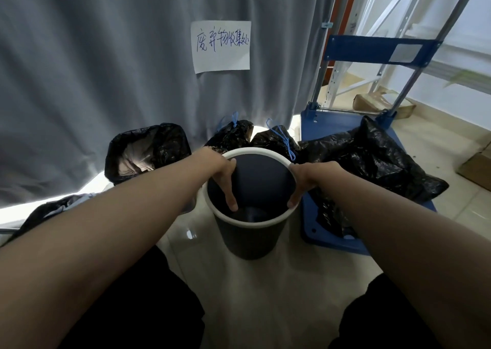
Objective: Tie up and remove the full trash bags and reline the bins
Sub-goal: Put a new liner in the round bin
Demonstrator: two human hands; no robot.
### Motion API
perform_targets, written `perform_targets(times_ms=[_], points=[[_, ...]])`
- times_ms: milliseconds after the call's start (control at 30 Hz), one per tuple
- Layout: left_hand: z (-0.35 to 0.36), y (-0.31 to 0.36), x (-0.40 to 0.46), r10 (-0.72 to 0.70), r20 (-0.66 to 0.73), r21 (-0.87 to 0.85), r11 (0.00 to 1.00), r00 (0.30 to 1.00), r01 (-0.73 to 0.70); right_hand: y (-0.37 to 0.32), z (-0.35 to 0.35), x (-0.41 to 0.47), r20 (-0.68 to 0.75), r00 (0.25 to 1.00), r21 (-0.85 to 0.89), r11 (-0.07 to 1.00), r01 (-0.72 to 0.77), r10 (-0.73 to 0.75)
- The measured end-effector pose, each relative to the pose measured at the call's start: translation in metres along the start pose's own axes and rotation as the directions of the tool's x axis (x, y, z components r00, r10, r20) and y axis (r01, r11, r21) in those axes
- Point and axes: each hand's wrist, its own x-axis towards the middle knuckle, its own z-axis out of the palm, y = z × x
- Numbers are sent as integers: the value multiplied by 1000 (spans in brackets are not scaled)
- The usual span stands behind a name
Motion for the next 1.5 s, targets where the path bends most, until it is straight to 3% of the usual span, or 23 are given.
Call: perform_targets(times_ms=[133, 300, 667, 1067, 1200, 1267, 1333, 1433, 1500], points=[[11, -2, -7, -41, 16, 26, 999, 999, 41, 2, 7, -10, 6, 1000, -118, 993, 13, -12], [21, 6, -9, -60, -15, 112, 992, 998, 61, 6, 15, -15, 12, 999, -87, 995, 53, -52], [22, 3, -4, -28, -5, 28, 999, 1000, 28, 11, 8, -12, -28, 994, 40, 994, 103, -102], [39, 1, -1, 53, -48, 9, 999, 997, -53, -6, 11, -12, -52, 998, -47, 998, 37, -40], [27, 5, -4, 90, -46, 18, 996, 995, -89, -3, 12, -13, -97, 993, 27, 998, 64, -61], [13, 16, -3, 130, -105, -24, 991, 986, -134, 3, 13, -11, -147, 988, 131, 989, 71, -51], [-4, 34, 0, 194, -250, -27, 978, 949, -207, 11, 14, -8, -241, 971, 207, 976, 62, -10], [-21, 74, 11, 309, -468, 116, 950, 828, -289, 31, 19, -4, -344, 937, 246, 969, 22, 66], [-26, 104, 19, 365, -513, 190, 931, 777, -312, 52, 27, -4, -344, 930, 257, 966, -36, 126]])
